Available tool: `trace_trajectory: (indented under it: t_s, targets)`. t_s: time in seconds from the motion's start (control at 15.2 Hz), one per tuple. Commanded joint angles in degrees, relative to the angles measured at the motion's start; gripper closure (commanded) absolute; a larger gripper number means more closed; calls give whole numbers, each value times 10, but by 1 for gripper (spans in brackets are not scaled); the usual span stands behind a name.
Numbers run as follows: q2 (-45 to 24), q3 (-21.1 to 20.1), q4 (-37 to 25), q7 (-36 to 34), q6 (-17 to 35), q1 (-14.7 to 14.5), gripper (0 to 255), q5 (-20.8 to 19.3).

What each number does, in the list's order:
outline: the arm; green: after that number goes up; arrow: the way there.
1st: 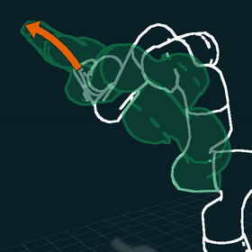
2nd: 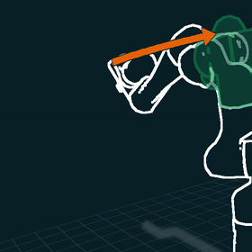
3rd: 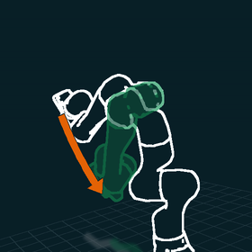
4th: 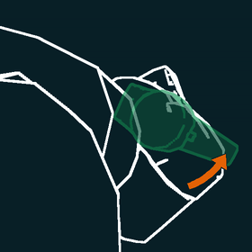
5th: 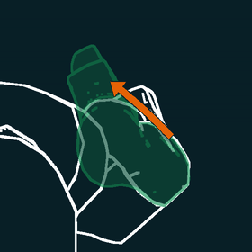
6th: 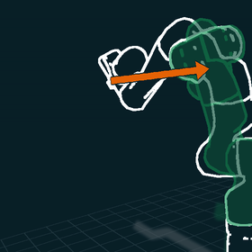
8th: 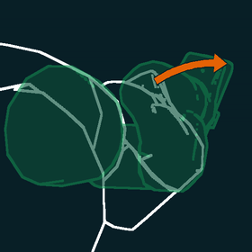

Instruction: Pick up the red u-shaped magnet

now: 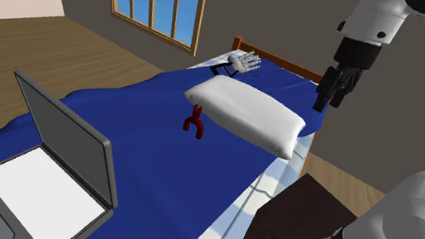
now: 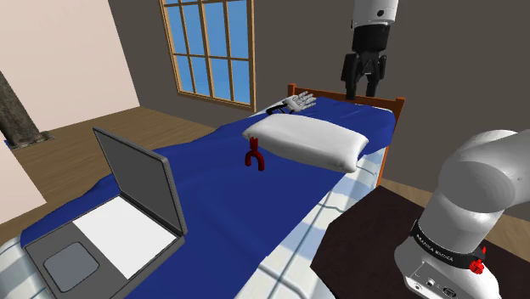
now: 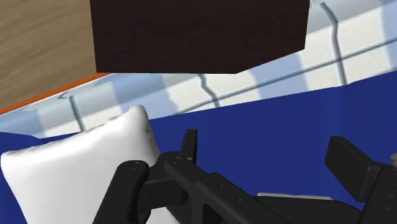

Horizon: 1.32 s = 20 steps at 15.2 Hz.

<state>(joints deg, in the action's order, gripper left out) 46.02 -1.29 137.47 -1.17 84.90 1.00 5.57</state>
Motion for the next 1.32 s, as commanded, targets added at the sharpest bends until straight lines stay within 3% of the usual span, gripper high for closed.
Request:
trace_trajectory:
  t_s: [0.0, 0.59, 1.25]
  targets:
    - [0, 0, 0, 0, 0, 0, 0, 0]
    - [-133, -9, 38, 47, 199, -15, 0, -5]
    - [-333, -21, -3, 90, 392, -27, 0, -12]
